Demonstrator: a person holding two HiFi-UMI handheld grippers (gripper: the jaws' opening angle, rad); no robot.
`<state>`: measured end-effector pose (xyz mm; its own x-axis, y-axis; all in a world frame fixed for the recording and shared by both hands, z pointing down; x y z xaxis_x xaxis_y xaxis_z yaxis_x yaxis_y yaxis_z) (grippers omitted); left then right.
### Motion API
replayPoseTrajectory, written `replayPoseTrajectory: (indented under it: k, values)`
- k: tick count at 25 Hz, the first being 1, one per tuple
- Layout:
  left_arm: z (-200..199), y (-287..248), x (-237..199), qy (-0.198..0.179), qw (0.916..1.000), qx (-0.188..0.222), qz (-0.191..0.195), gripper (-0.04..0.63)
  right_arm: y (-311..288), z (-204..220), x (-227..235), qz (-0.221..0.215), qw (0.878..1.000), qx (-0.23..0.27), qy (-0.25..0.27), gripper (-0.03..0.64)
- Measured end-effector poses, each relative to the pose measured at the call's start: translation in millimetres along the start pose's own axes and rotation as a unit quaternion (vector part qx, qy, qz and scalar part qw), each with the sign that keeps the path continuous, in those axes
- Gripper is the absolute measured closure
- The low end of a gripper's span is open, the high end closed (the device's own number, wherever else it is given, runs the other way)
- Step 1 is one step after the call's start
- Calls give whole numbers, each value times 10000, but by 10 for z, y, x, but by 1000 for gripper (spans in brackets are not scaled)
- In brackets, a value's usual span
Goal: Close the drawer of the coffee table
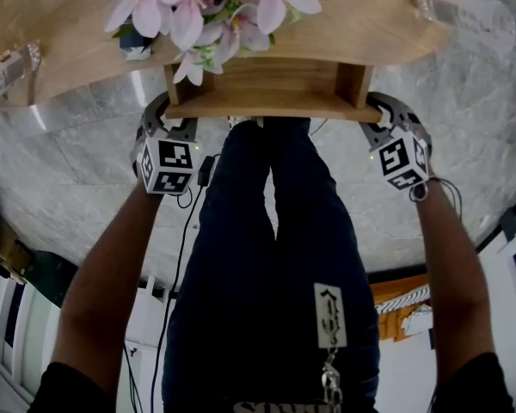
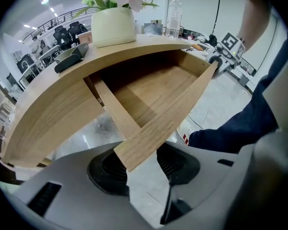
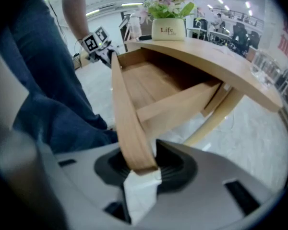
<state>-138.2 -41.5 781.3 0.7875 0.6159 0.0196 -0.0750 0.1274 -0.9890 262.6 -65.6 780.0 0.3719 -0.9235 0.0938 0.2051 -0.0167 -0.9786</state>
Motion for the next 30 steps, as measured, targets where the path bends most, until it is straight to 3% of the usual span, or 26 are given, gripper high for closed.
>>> replayPoseTrajectory:
  k: [15,20,25,30]
  values:
    - [22,0,76,19,9999,-74,99,405,-11,51,40,-135,9998,-151,57,476]
    - [58,4,111,269,9993,-87,235,410,-2,41,59,-206,9996,-167,89,471]
    - [111,37,28,33,9996,-96,268,410,-10,22,-113,-250,9995,-138,-117,474]
    - [86,33,91,177,9995,-188,195,410,-15,53,-78,-347,9993,-122,-30,471]
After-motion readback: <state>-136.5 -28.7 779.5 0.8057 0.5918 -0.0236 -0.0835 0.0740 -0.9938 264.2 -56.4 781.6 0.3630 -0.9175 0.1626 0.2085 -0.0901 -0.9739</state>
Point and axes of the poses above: the fingertips, and each gripper's own axes: y backward along the fingers, x to its right, z out of its underside, the point moved 10 cm from there along y, backward along the fingers, and after that the axes turned 13 degrees about -x, right-handed, at the moved point
